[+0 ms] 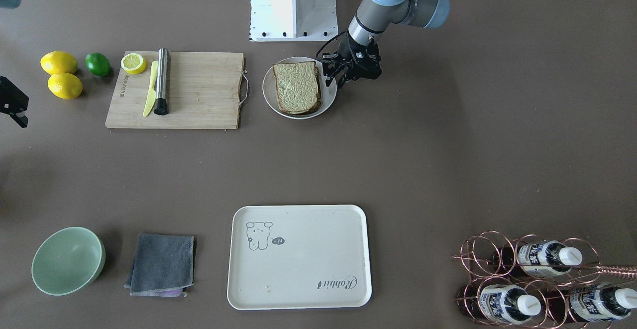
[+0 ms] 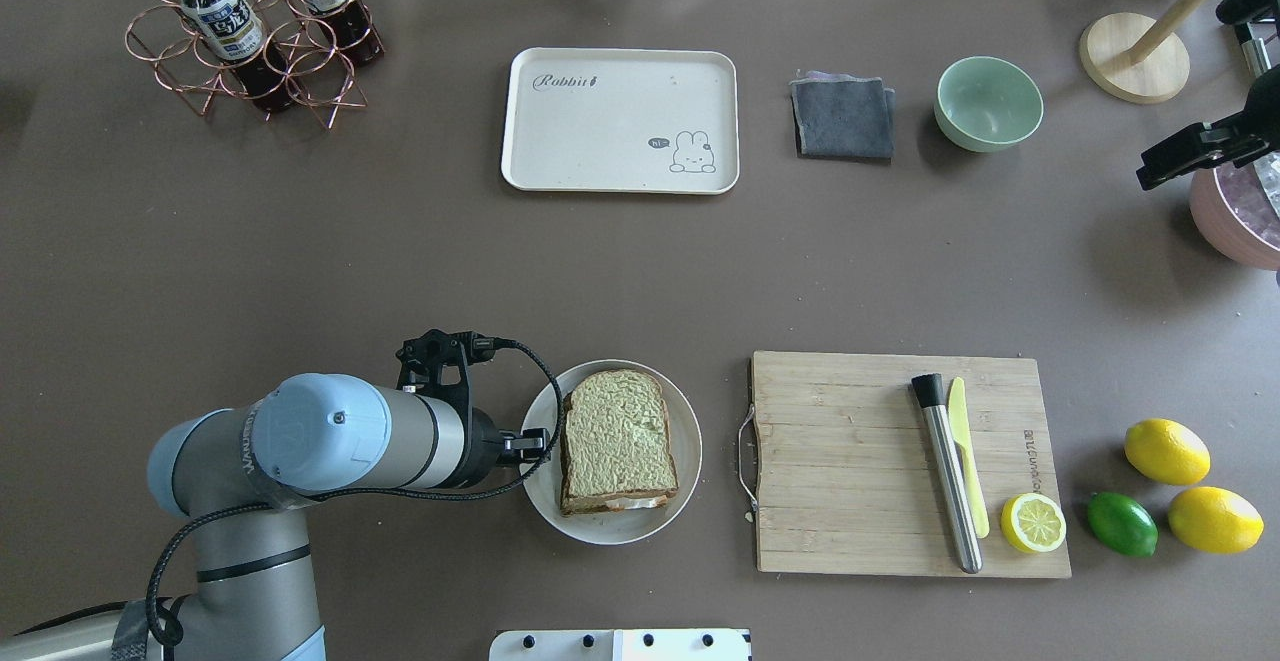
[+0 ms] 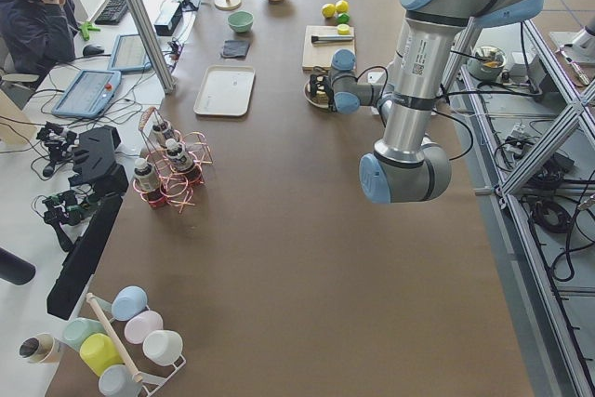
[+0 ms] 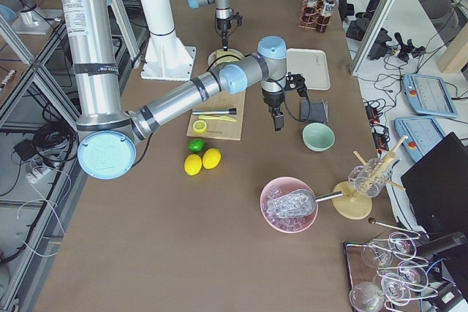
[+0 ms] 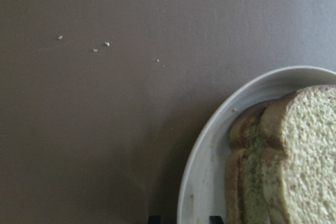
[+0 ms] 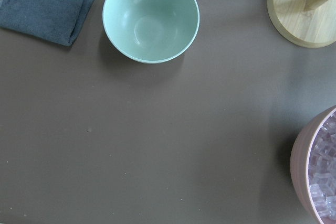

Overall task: Make sandwich and place on tray
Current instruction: 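Grasp the white plate rim with the left gripper while the right arm withdraws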

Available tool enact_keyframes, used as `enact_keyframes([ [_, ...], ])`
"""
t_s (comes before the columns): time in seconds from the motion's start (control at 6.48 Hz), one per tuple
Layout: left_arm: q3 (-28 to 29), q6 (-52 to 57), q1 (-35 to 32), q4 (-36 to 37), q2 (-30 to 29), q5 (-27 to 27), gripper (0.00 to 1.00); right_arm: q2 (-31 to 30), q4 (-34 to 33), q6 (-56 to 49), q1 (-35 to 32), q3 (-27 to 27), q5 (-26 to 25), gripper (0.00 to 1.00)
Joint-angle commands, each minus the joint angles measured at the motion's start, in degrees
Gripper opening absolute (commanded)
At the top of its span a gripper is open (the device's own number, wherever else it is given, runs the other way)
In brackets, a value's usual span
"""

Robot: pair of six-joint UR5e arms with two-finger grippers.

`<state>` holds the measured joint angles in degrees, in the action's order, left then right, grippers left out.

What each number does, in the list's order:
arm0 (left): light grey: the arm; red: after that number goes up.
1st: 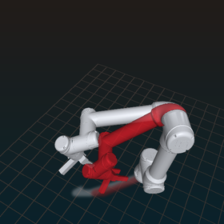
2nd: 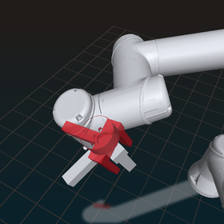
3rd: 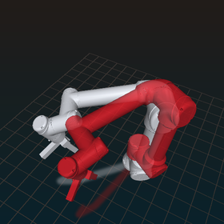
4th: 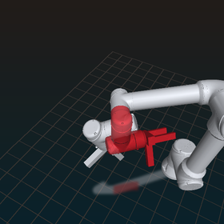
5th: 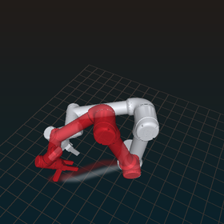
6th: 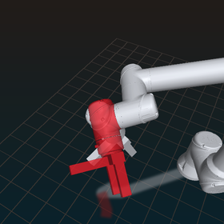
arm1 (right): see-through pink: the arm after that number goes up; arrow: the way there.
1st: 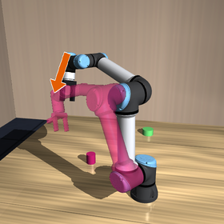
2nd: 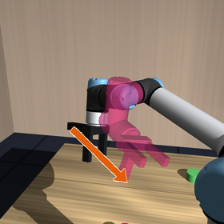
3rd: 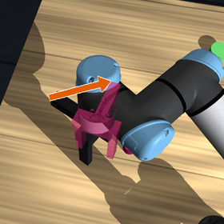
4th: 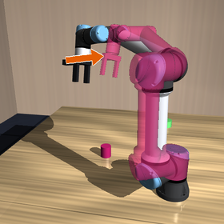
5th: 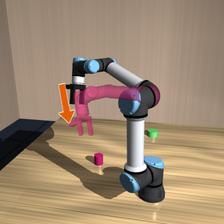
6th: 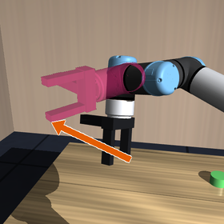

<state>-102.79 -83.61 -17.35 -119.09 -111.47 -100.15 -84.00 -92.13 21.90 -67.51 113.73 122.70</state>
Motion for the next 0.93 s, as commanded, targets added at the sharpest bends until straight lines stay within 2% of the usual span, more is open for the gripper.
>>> enact_keyframes([
  [0.0,-0.1,0.1,0.0,0.0,-0.2,0.0,0.00,0.0,0.0,0.0,-0.3,0.0,0.1,1.00],
  [0.31,0.0,0.3,-1.5,0.1,-1.1,-0.7,0.00,-1.2,0.5,-0.4,-0.3,0.0,0.2,1.00],
  [0.46,0.2,0.5,-4.5,0.4,-2.7,-0.8,0.00,-1.4,0.5,-0.8,-0.3,0.0,0.1,1.00],
  [0.77,5.4,6.4,-14.5,0.6,-7.3,-8.8,0.00,-2.4,0.5,-0.8,-0.4,0.0,0.0,1.00],
])
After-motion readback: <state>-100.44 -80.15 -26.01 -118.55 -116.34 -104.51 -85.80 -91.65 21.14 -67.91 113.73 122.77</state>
